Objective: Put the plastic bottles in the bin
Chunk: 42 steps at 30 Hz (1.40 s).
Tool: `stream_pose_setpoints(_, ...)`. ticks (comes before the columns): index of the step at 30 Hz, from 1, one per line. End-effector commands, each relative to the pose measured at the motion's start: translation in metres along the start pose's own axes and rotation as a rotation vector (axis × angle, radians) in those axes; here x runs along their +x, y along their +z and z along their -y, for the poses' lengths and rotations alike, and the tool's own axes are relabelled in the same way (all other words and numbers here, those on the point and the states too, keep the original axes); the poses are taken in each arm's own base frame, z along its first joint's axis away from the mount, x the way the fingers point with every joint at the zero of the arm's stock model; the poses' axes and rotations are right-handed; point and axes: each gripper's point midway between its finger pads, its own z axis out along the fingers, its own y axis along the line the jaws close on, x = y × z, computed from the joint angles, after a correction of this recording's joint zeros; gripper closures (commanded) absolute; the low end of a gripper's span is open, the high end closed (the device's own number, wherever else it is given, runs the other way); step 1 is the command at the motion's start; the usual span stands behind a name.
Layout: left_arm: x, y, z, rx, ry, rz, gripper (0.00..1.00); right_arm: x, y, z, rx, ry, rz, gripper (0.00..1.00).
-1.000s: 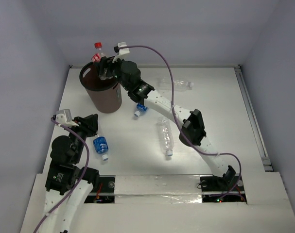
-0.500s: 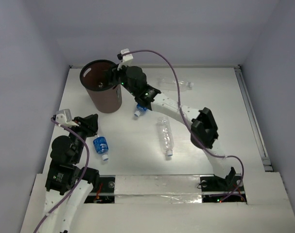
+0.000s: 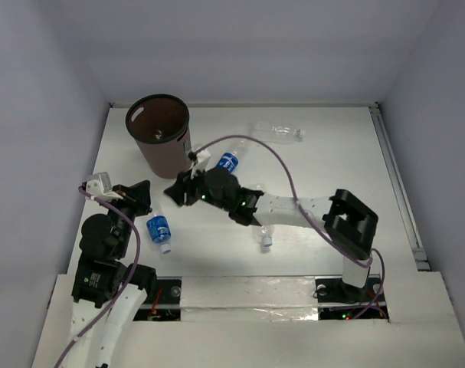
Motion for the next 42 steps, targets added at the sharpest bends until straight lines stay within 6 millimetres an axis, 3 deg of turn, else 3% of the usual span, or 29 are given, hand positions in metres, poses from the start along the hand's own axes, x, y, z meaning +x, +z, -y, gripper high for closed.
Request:
stream_pose_setpoints(1,-0.019,-0.003,0.007,0.015,-0.013,0.058,1.0,0.057,0.0,-0.009,-0.003,0.069,-0.116,0.31)
stream_pose_setpoints(4,-0.019,-0.003,0.007,0.017,-0.012,0.055,0.94,0.081,0.004,-0.015,-0.011,0.101,-0.158,0.09)
stream_pose_setpoints(8,-0.018,-0.001,0.007,0.018,-0.013,0.051,0.79,0.115,0.014,-0.024,-0.036,0.144,-0.237,0.06)
stream_pose_setpoints(13,-0.017,-0.001,0.008,0.021,-0.011,0.048,0.77,0.157,0.029,-0.032,-0.034,0.143,-0.321,0.05)
stream_pose_setpoints(24,-0.018,0.0,0.007,0.021,-0.011,0.05,0.76,0.194,0.039,-0.026,-0.022,0.153,-0.426,0.16)
stream_pose_setpoints(27,-0.019,-0.001,0.008,0.024,-0.01,0.053,0.76,0.195,0.037,-0.024,-0.018,0.149,-0.428,0.31)
stream_pose_setpoints(28,-0.018,0.0,0.008,0.024,-0.01,0.052,0.76,0.195,0.036,-0.023,-0.016,0.145,-0.428,0.43)
stream_pose_setpoints(32,-0.019,-0.001,0.008,0.022,-0.01,0.052,0.76,0.18,0.025,-0.028,-0.049,0.13,-0.394,0.63)
stream_pose_setpoints(34,-0.018,-0.001,0.007,0.017,-0.009,0.05,0.76,0.165,0.017,-0.033,-0.074,0.106,-0.369,0.64)
stream_pose_setpoints(37,-0.02,-0.001,0.007,0.011,-0.013,0.055,0.76,0.126,-0.003,-0.042,-0.097,0.057,-0.3,0.64)
stream_pose_setpoints(38,-0.021,-0.002,0.008,0.016,-0.012,0.054,0.76,0.103,-0.014,-0.049,-0.112,0.044,-0.264,0.64)
stream_pose_setpoints(42,-0.037,-0.009,0.008,0.002,-0.006,0.114,0.76,0.049,-0.038,-0.048,-0.069,-0.034,-0.155,0.64)
